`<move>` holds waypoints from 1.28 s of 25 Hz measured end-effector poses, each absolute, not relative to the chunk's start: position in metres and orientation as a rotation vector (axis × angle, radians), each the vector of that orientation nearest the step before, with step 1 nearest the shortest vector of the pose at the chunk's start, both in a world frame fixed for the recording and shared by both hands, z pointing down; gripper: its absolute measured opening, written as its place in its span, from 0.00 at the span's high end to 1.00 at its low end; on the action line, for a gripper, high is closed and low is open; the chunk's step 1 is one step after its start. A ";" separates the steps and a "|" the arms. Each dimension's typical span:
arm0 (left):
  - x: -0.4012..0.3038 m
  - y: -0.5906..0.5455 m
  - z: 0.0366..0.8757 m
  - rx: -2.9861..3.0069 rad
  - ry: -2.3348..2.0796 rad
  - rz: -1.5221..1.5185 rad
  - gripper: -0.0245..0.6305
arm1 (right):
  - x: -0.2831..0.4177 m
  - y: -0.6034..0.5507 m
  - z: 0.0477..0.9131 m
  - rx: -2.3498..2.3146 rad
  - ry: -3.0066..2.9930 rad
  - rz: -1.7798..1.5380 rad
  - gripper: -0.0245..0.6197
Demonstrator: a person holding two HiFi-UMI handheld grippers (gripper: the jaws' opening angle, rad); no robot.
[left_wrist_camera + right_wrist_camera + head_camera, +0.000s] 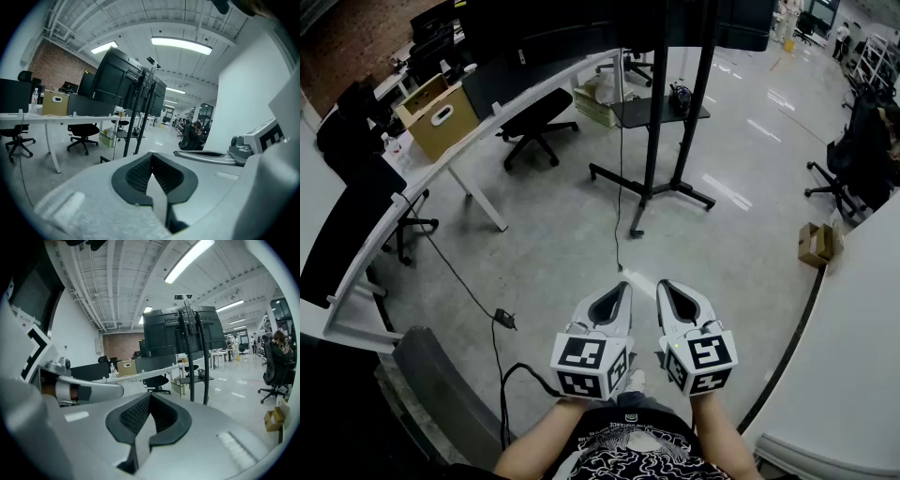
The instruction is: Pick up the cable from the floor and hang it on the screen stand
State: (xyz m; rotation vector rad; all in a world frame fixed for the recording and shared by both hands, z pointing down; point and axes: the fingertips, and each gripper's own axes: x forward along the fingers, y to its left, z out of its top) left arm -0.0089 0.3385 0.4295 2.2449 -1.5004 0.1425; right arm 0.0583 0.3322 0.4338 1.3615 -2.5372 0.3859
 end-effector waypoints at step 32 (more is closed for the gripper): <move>-0.010 0.231 0.474 2.125 -1.588 0.199 0.97 | 0.050 0.225 0.487 1.158 -2.577 0.436 0.95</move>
